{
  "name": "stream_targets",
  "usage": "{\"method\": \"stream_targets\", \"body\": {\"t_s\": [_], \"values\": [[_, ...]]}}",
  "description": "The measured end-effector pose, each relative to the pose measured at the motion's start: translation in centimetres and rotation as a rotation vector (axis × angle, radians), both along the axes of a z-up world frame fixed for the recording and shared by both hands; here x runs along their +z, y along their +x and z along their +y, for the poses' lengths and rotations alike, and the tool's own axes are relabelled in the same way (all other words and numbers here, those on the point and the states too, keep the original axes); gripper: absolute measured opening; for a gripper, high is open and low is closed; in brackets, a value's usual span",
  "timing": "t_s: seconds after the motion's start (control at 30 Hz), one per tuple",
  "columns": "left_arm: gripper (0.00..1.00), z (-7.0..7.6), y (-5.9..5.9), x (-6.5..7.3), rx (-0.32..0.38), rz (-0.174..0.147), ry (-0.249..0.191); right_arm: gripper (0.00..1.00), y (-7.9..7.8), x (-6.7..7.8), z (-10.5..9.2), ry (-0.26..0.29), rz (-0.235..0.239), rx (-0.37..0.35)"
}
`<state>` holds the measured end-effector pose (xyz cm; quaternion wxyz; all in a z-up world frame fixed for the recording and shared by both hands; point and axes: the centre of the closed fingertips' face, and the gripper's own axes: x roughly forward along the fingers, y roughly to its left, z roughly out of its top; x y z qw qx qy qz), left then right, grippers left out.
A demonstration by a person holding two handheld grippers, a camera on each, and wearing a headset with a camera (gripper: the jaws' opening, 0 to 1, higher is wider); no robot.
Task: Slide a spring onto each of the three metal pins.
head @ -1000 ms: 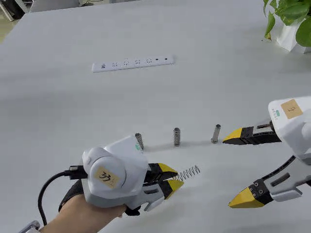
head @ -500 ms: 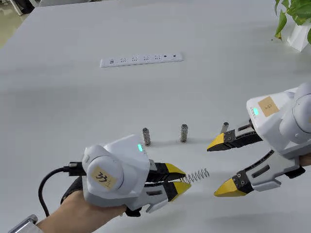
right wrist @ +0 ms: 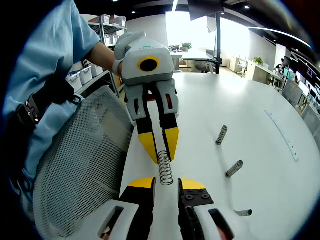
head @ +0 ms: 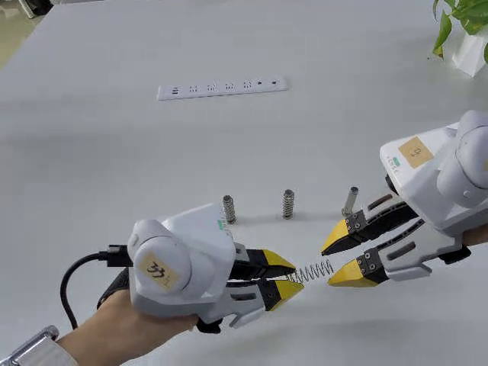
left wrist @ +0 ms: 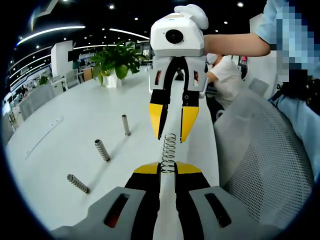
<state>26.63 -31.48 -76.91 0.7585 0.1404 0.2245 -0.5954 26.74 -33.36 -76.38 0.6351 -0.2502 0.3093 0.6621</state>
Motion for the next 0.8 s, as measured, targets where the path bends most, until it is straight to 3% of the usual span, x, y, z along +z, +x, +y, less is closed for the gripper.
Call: {"method": "stream_targets", "body": {"t_s": [0.23, 0.53, 0.7, 0.8], "values": [[0.07, -0.04, -0.12, 0.12, -0.006, 0.002, -0.009, 0.08, -0.17, -0.1, 0.04, -0.002, 0.009, 0.007], [0.07, -0.26, -0.13, 0.18, -0.007, 0.004, -0.011, 0.08, -0.46, 0.27, 0.21, -0.014, -0.007, 0.035], [0.07, -0.49, -0.09, 0.1, -0.01, 0.007, -0.005, 0.08, -0.35, 0.32, 0.15, -0.052, -0.026, 0.06], [0.07, -0.66, 0.08, -0.04, -0.011, 0.009, 0.005, 0.07, 0.0, 0.38, 0.07, -0.092, -0.069, 0.096]]}}
